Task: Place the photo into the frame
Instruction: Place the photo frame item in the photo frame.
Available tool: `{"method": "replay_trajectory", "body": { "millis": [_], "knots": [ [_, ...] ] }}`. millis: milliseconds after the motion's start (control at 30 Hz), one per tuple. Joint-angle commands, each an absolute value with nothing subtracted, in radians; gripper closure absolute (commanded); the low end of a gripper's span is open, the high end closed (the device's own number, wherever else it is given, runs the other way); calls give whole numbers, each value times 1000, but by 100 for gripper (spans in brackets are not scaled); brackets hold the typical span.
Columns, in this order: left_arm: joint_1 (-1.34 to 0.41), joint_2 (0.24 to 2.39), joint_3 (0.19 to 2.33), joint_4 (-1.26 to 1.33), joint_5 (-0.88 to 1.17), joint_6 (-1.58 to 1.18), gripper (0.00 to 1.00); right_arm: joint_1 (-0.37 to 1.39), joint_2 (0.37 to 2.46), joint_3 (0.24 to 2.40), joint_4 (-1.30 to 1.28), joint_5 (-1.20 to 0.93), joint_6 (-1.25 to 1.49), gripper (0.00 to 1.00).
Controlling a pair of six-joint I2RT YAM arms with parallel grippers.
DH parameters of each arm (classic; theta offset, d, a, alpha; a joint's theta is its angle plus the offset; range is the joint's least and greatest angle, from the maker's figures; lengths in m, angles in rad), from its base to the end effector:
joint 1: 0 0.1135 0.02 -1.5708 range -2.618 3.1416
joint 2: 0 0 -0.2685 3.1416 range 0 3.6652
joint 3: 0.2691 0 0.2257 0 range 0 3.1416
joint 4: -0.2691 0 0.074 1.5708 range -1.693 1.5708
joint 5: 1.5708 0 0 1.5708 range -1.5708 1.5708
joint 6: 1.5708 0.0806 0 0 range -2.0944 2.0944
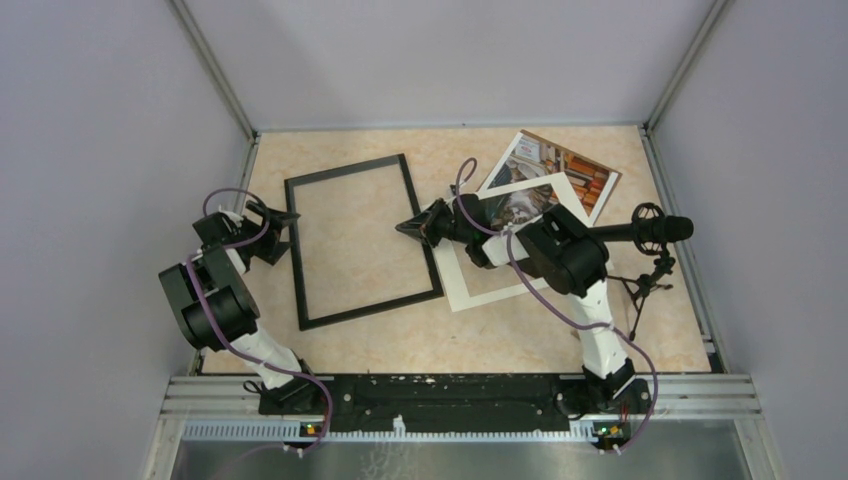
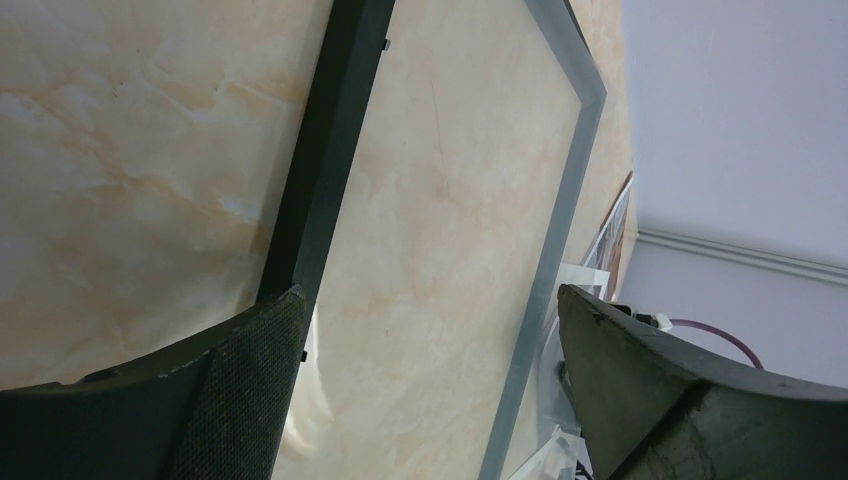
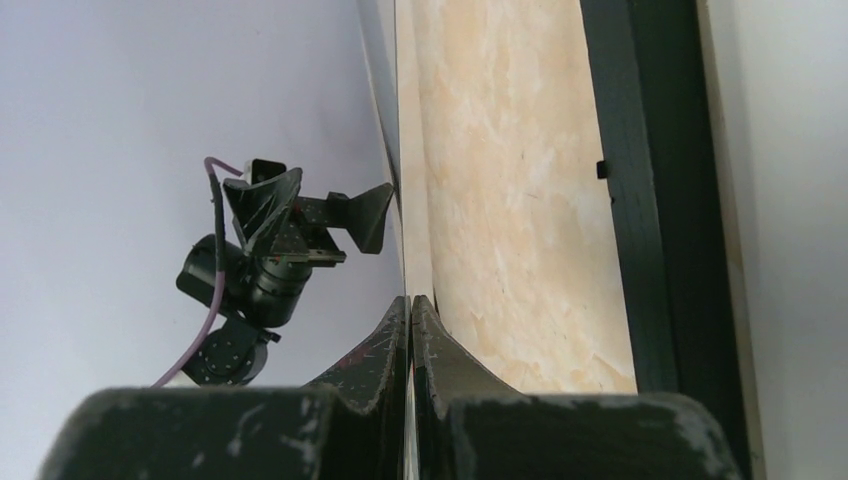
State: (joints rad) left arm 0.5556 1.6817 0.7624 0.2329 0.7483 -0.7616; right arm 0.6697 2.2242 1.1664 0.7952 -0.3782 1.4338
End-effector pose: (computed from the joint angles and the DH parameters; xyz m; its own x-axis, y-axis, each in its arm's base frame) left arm 0.3112 0.1287 0.1594 -0.4315 -0.8631 -0.2623 -0.3277 0.4208 -0.8459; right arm 0.3626 0.3251 0.1279 -0.8762 0.4805 -0.0369 0.0847 0.2289 0.9698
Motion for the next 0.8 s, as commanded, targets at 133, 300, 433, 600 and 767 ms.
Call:
{"method": "replay_trajectory", "body": {
  "millis": [133, 300, 433, 600, 767],
  "knots": [
    [558, 1637, 749, 264, 761, -763, 2, 689, 2118, 1157, 781, -323, 1464, 100],
    [559, 1638, 749, 264, 761, -763, 2, 693, 2141, 1153, 790, -320, 1463, 100],
    [558, 1636, 749, 266, 761, -762, 2, 694, 2142, 1150, 790, -317, 1459, 100],
    [559, 1637, 749, 266, 760, -762, 1, 701, 2138, 1142, 783, -321, 1449, 100],
    [558, 1638, 749, 266, 761, -761, 2, 704, 2139, 1134, 798, -349, 1447, 100]
  ]
}}
